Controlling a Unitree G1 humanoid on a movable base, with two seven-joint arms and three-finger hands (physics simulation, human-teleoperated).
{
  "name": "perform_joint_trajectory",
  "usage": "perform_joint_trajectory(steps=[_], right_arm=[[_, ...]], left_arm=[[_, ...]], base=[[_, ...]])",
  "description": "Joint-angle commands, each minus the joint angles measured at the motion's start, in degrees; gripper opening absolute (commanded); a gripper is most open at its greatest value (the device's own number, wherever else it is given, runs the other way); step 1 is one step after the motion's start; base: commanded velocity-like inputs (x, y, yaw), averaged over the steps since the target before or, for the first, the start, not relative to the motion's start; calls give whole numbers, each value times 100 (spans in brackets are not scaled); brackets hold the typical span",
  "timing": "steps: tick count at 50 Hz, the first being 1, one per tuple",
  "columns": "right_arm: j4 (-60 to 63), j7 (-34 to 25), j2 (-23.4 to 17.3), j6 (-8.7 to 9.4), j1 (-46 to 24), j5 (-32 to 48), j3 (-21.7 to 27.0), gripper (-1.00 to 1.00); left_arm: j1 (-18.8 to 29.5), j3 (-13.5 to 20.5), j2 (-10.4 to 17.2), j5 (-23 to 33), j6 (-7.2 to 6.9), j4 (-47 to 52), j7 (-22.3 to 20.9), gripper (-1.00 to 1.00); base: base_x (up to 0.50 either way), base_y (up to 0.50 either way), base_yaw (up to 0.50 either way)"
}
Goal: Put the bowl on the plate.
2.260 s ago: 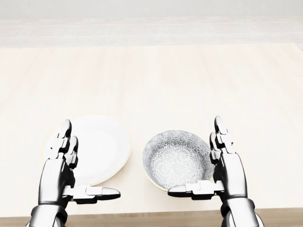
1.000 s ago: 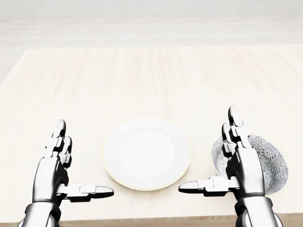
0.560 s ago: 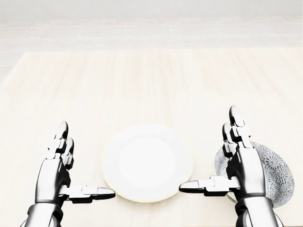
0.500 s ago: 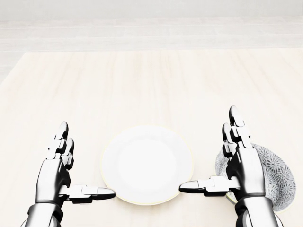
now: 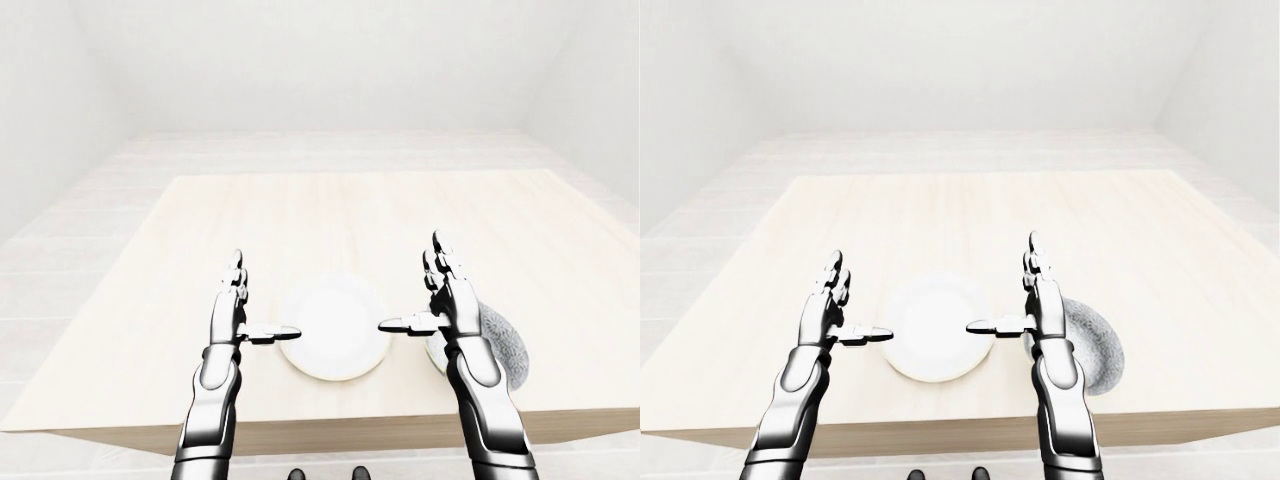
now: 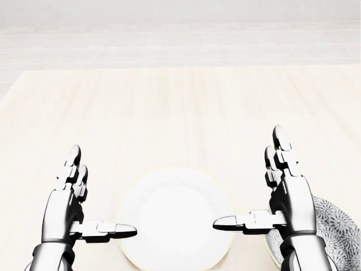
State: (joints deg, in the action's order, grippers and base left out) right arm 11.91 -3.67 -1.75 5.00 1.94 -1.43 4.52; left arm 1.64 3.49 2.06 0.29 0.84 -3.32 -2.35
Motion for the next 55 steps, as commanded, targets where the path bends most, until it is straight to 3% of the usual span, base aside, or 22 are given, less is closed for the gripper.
perform_joint_trajectory(steps=[1, 18, 32, 39, 43, 47, 55], right_arm=[[13, -12, 0, 0, 6, 9, -11, 100], [7, -26, 10, 0, 34, 20, -35, 100], [755, 106, -248, 0, 336, 766, 225, 100], [1554, -179, -283, 0, 549, 1087, 545, 100], [1882, -360, -293, 0, 686, 1259, 656, 100], [2229, -674, -232, 0, 956, 1306, 942, 100], [2484, -1175, -70, 0, 1312, 1575, 1352, 100]], left_arm=[[5, 7, 3, -5, 18, -13, 0, 100], [45, 14, 13, 11, 36, -34, 27, 100], [8, 38, 40, 43, 5, 14, 5, 100], [-70, 93, 102, 61, -135, 221, -59, 100], [-216, 106, 149, 102, -294, 520, -146, 100], [-431, 265, 216, 89, -569, 1027, -248, 100], [-750, 564, 239, 111, -584, 1671, -459, 100]], base=[[18, 0, 0], [14, 0, 0], [0, 0, 0], [0, 0, 0], [0, 0, 0], [0, 0, 0], [0, 0, 0]])
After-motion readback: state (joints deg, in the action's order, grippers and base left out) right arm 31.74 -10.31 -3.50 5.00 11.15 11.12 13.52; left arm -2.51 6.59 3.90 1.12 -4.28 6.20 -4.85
